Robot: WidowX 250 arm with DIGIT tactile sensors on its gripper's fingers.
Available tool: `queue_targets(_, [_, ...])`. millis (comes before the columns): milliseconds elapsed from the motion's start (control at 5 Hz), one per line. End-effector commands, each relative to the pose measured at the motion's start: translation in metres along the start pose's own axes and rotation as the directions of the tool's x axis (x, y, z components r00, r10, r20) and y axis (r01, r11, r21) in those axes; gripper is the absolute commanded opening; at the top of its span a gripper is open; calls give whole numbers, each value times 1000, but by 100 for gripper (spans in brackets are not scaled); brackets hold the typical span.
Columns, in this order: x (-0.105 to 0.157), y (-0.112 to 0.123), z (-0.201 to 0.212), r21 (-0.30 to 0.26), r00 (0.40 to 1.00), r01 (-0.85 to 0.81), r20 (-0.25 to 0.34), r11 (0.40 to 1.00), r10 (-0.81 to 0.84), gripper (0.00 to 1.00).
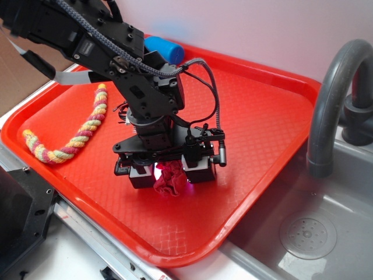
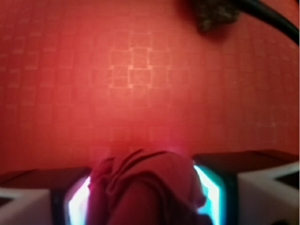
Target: Grab the red paper.
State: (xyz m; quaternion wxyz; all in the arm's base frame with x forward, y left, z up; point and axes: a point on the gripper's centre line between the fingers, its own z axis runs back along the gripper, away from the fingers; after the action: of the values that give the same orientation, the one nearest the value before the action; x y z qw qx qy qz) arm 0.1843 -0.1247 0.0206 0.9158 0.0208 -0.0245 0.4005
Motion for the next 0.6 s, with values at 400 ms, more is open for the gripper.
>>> queue_targets(400, [43,17,188,-355,729,662,100,660,-677,0])
